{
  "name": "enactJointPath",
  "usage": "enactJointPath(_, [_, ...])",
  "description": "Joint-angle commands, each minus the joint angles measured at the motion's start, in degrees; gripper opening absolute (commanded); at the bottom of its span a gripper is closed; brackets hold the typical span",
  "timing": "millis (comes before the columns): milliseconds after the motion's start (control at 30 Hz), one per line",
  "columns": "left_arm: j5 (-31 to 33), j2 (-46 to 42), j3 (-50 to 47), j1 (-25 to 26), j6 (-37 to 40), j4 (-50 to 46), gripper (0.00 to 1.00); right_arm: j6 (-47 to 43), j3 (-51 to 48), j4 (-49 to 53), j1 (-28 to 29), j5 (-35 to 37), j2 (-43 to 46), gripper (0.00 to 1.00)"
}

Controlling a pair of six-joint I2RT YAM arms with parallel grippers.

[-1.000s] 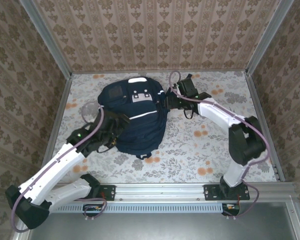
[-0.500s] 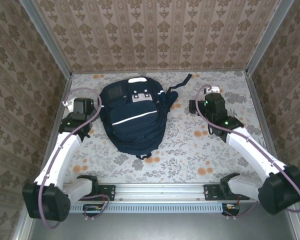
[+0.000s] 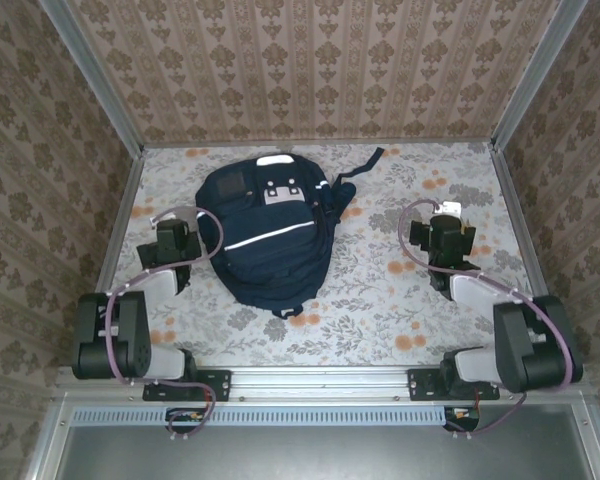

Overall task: Pack the student bag
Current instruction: Reset both arms

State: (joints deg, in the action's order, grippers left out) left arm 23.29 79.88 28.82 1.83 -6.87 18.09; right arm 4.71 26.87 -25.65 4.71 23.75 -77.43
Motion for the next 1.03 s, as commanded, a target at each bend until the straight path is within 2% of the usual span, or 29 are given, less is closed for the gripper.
enactJointPath(0, [-7.4, 1.7, -0.7, -0.8, 3.9, 15.6, 1.00, 1.4, -0.9, -14.5, -2.4, -5.0, -5.5, 1.00])
enactJointPath(67, [-9.6, 4.4, -1.5, -0.8, 5.1, 20.4, 1.00, 0.2, 0.4, -14.7, -2.4, -7.4, -7.8, 1.00])
enactJointPath(100, [-11.2, 4.5, -1.3, 0.0, 6.2, 19.6, 1.00, -0.6, 0.3, -14.4, -2.4, -10.1, -7.7, 1.00])
enactJointPath(167, [-15.3, 6.1, -3.3, 0.5, 8.6, 25.1, 1.00, -1.5, -2.8, -20.1, -2.5, -13.3, -8.4, 1.00])
enactJointPath(233, [-17.7, 7.5, -5.4, 0.2, 9.1, 29.9, 1.00, -2.2, -6.3, -30.7, -2.7, -14.6, -11.2, 1.00])
enactJointPath(267, [-18.4, 8.6, -6.1, -0.2, 9.5, 33.1, 1.00, -1.9, -6.2, -28.3, -2.8, -14.9, -10.0, 1.00])
enactJointPath(400, [-18.6, 8.0, -5.8, -0.2, 9.0, 30.8, 1.00, -2.2, -3.9, -23.8, -3.1, -16.1, -10.2, 1.00])
enactJointPath(1000, [-18.9, 8.1, -5.8, -0.1, 9.3, 31.1, 1.00, -2.3, -4.0, -24.3, -3.0, -16.2, -10.2, 1.00])
